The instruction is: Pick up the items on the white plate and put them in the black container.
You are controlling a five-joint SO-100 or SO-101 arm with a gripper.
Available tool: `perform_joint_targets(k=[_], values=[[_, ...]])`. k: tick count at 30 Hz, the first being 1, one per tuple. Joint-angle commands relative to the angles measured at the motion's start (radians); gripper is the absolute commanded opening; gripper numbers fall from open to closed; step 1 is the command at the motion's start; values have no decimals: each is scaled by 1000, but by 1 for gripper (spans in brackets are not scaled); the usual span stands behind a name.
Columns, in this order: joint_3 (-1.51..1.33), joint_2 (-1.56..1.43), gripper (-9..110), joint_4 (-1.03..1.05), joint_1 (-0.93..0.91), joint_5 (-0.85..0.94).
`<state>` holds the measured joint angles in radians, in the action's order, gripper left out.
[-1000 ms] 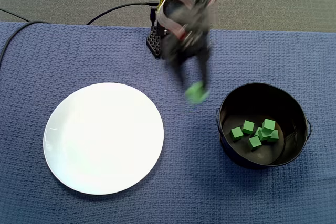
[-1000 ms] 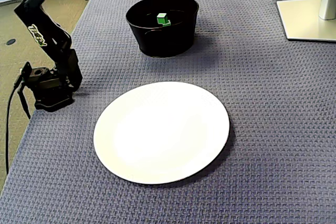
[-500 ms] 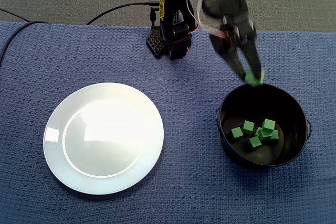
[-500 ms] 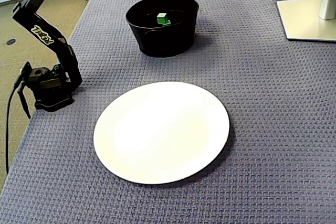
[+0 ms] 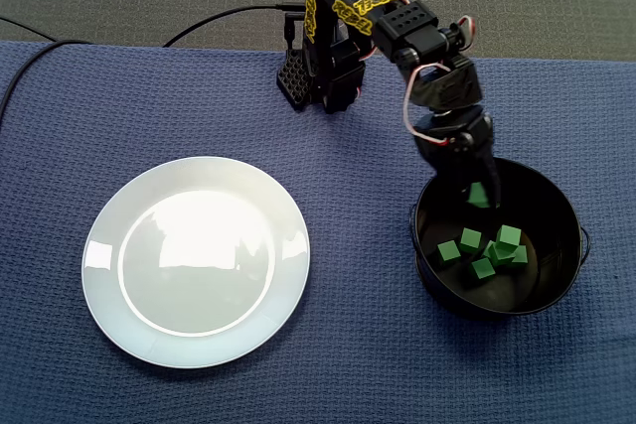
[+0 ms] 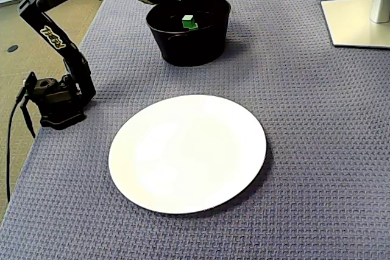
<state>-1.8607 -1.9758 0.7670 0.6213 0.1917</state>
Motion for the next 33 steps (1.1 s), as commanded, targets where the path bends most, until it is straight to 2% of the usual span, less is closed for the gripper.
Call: perform_joint_targets(k=[1, 2, 4, 12, 16, 20, 26, 30, 33], values=[[6, -11, 24, -34, 23, -14], [3, -14, 30, -35, 29, -12], [0, -23, 34, -28, 38, 0], [-20, -78, 32, 26, 44, 44], [20, -133, 30, 100, -9, 144], [64, -199, 29, 140, -153, 324], [32, -325, 21, 25, -442, 647], [-75, -407, 11, -169, -614, 864], [-239, -503, 2, -311, -664, 1075]])
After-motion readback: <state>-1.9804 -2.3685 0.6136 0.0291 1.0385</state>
